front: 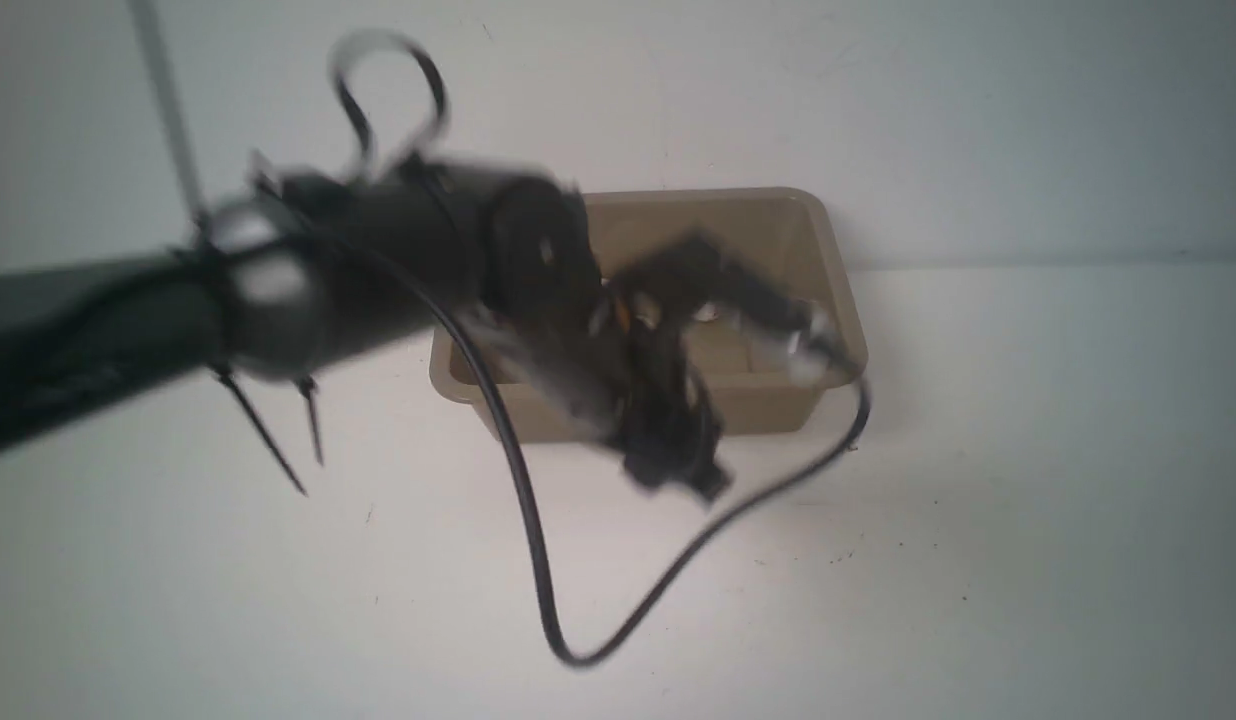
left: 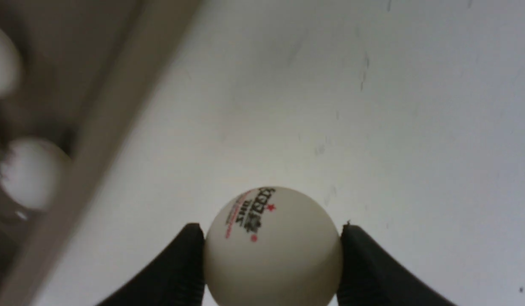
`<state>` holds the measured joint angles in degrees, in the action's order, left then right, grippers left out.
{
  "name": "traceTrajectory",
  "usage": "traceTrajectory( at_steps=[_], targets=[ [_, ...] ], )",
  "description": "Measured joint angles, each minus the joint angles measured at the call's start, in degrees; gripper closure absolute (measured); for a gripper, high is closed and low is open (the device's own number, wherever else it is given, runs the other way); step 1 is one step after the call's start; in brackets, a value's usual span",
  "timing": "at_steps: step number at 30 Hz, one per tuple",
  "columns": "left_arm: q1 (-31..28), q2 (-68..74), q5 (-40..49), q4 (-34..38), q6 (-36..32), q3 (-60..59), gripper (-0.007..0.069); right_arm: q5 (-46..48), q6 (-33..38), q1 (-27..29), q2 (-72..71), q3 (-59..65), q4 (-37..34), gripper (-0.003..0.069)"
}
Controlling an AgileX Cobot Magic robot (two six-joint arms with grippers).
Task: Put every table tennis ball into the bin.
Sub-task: Use the left arm to clamp the table tennis ball closest to it, then use the left arm to put the table tennis ball into the box
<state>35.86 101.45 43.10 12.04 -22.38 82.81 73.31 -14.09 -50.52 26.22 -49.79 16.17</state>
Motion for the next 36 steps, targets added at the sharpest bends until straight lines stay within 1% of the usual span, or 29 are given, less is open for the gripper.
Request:
traceTrajectory(
  at_steps=[2, 3, 5, 6, 10, 15, 20, 22, 25, 27, 29, 32, 34, 35, 36],
  targets=[
    [-0.3, -1.0, -0.4, -1.7, 0.7, 2.3, 0.0272, 0.0, 0.0, 0.0, 0.0, 0.0, 0.2, 0.0674],
    [-1.3, -1.3, -1.4, -4.4, 2.3, 5.6, 0.0272, 0.0, 0.0, 0.0, 0.0, 0.0, 0.3, 0.0674],
    [-2.8, -0.4, -1.7, -7.5, 4.3, 8.2, 0.0272, 0.0, 0.0, 0.0, 0.0, 0.0, 0.3, 0.0674],
    [-3.9, 0.7, -1.7, -9.6, 5.6, 9.9, 0.0272, 0.0, 0.0, 0.0, 0.0, 0.0, 0.3, 0.0674],
    [-8.2, 7.4, -1.2, -13.9, 7.5, 14.1, 0.0272, 0.0, 0.0, 0.0, 0.0, 0.0, 0.3, 0.0674],
    [-11.0, 15.2, 0.1, -14.6, 7.6, 16.8, 0.0272, 0.0, 0.0, 0.0, 0.0, 0.0, 0.3, 0.0674],
    [-11.3, 19.1, 0.6, -14.6, 7.3, 17.4, 0.0272, 0.0, 0.0, 0.0, 0.0, 0.0, 0.2, 0.0674],
    [-11.3, 20.0, 0.6, -14.6, 7.2, 17.4, 0.0239, 0.0, 0.0, 0.0, 0.0, 0.0, -0.4, 0.0674],
    [-11.3, 20.6, 0.6, -14.6, 7.6, 17.5, 0.0153, 0.0, 0.0, 0.0, 0.0, 0.0, -1.5, 0.0674],
    [-11.3, 20.4, 1.3, -14.6, 7.6, 17.7, 0.0125, 0.0, 0.0, 0.0, 0.0, 0.0, -1.9, 0.0674],
    [-11.1, 19.7, 2.3, -14.5, 7.5, 17.9, 0.0121, 0.0, 0.0, 0.0, 0.0, 0.0, -1.9, 0.0674],
    [-10.3, 16.1, 6.0, -14.2, 7.0, 18.1, 0.0134, 0.0, 0.0, 0.0, 0.0, 0.0, -1.8, 0.0674],
    [-9.0, 11.9, 11.0, -12.9, 5.0, 18.4, 0.0158, 0.0, 0.0, 0.0, 0.0, 0.0, -1.2, 0.0674],
    [-8.9, 11.5, 11.5, -12.7, 4.9, 18.5, 0.0158, 0.0, 0.0, 0.0, 0.0, 0.0, -1.1, 0.0674],
    [-6.9, 7.8, 16.6, -10.7, 3.2, 18.6, 0.0168, 0.0, 0.1, 0.0, 0.0, 0.0, -0.3, 0.0674]
  ],
)
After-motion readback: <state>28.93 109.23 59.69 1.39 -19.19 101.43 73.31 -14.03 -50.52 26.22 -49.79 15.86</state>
